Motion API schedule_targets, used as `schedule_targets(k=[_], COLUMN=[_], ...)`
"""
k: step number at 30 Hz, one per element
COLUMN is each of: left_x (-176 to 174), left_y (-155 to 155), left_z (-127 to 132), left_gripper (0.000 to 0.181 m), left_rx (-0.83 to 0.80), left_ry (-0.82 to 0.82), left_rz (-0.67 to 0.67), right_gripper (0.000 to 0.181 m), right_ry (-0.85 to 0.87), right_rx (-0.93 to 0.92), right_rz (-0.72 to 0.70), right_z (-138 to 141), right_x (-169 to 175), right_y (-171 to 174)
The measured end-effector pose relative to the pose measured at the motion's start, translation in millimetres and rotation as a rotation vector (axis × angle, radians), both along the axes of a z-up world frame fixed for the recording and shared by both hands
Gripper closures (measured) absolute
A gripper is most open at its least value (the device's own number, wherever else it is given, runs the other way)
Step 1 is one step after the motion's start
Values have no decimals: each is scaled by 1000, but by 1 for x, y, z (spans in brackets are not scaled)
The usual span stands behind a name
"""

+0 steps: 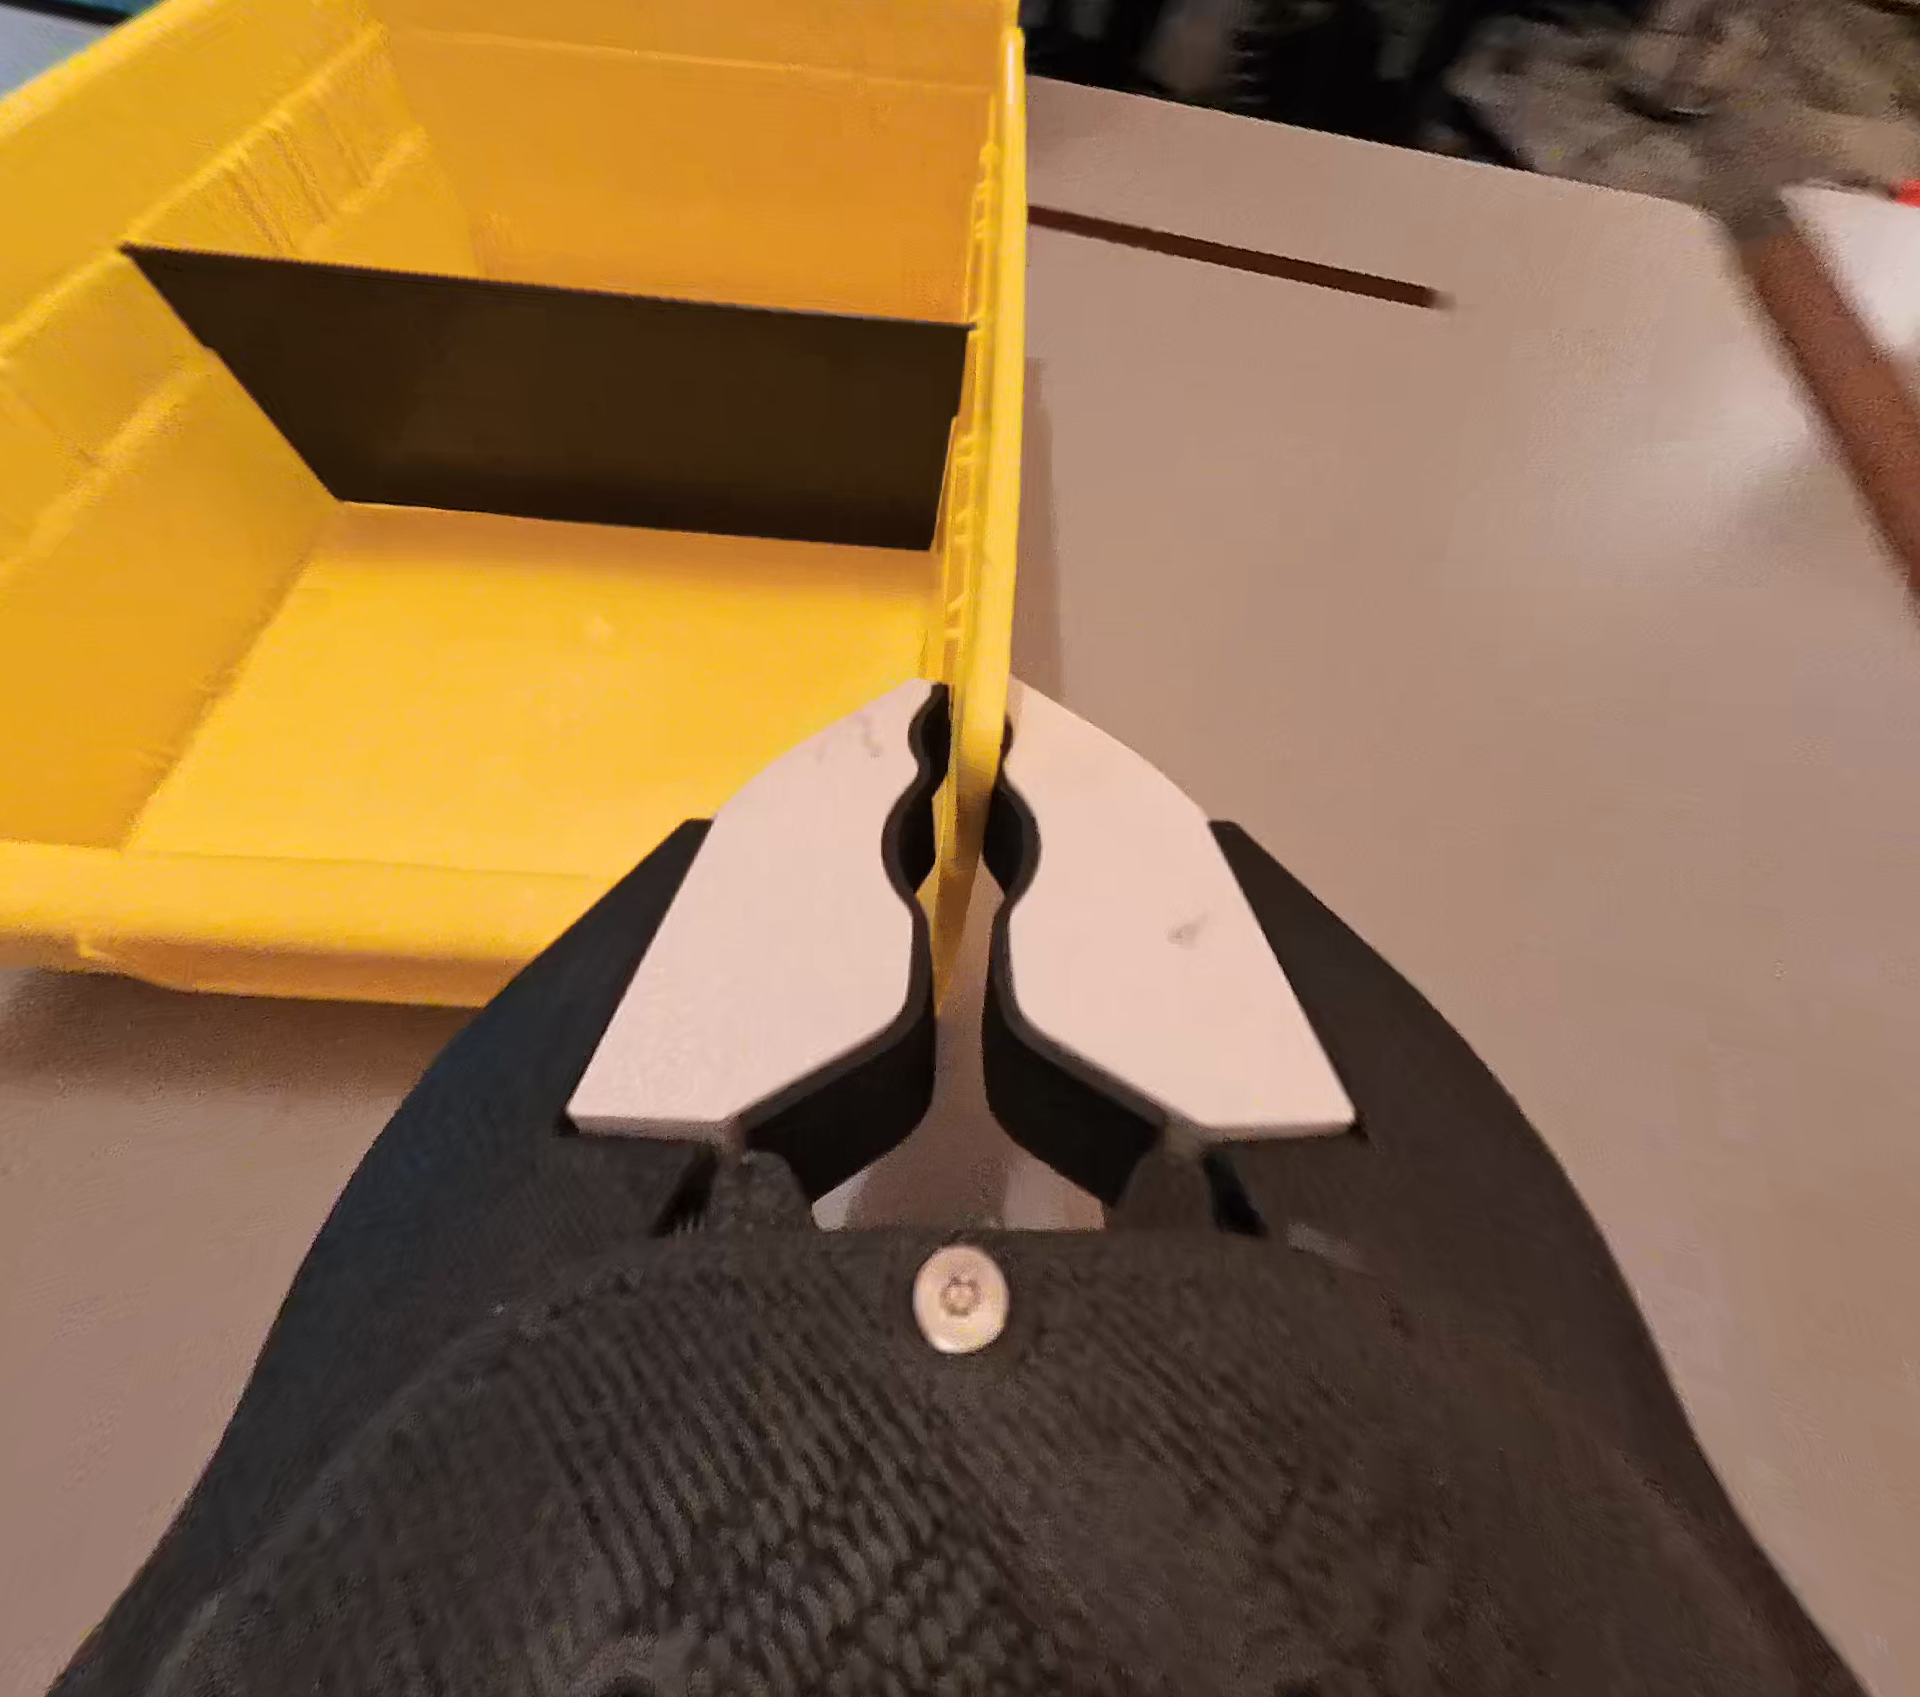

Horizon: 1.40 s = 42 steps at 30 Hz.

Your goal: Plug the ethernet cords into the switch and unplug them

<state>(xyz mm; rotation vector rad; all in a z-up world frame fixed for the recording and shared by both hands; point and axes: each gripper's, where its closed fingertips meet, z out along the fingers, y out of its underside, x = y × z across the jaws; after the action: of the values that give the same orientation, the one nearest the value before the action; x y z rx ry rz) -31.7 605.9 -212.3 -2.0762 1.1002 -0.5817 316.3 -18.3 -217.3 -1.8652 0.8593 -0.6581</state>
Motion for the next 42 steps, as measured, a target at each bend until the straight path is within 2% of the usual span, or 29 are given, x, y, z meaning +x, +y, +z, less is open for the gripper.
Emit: schedule_targets(k=[1, 4, 7, 10, 18, 19, 20, 21, 22, 24, 25, 26, 27, 28, 29, 33, 35, 37, 39, 40, 42], left_x=[21, 77, 116, 128, 131, 127, 124, 125, 128, 143, 154, 168, 182, 195, 207, 260, 278, 289, 294, 294, 299], left_y=[2, 5, 6, 7, 14, 13, 12, 3, -11, -43, -57, -70, -80, -86, -86, -76, -73, -74, -71, -68, -67], left_z=[0, 0, 0, 0, 2, 8, 24, 47, 70, 99, 100, 93, 80, 64, 48, 0, -20, -37, -52, -59, -67], left_gripper=[177, 177, 178, 177, 175, 168, 162, 155, 149, 149, 148, 141, 127, 113, 108, 108, 107, 107, 118, 115, 121], left_rx=[13, 68, 75, 98, 181, 175, 200, 244, 296, 371, 366, 329, 273, 225, 198, 128, 89, 44, 32, 31, 9], left_ry=[-6, -24, -92, -87, -77, -81, -133, -214, -290, -349, -315, -250, -168, -75, 11, 173, 237, 301, 368, 388, 340], left_rz=[3, -19, -6, 0, -31, 1, 49, 41, 7, -117, -191, -264, -328, -363, -378, -364, -362, -366, -343, -326, -312], right_gripper=[178, 177, 176, 175, 176, 171, 151, 127, 113, 101, 100, 100, 99, 99, 99, 104, 103, 103, 103, 104, 107], right_ry=[-5, -20, -30, -47, -33, -31, -24, -26, -45, -127, -184, -241, -291, -322, -336, -362, -362, -372, -365, -356, -326], right_rx=[5, 24, 41, 13, 48, 37, 17, -3, -10, 3, 17, 33, 47, 63, 84, 169, 145, 107, 108, 125, 185], right_rz=[-60, -203, -265, -293, -266, -242, -242, -265, -256, -206, -172, -128, -88, -57, -34, 64, 125, 153, 170, 170, 176], right_z=[0, -2, -1, -2, -1, -1, -2, 1, 7, 27, 40, 53, 65, 73, 78, 85, 82, 81, 80, 79, 78], right_x=[11, 42, 66, 75, 79, 77, 74, 70, 64, 45, 35, 24, 14, 5, -3, -27, -36, -39, -40, -39, -39], right_y=[-17, -53, -66, -71, -71, -70, -72, -76, -76, -69, -62, -52, -43, -35, -28, 3, 14, 17, 18, 18, 20])
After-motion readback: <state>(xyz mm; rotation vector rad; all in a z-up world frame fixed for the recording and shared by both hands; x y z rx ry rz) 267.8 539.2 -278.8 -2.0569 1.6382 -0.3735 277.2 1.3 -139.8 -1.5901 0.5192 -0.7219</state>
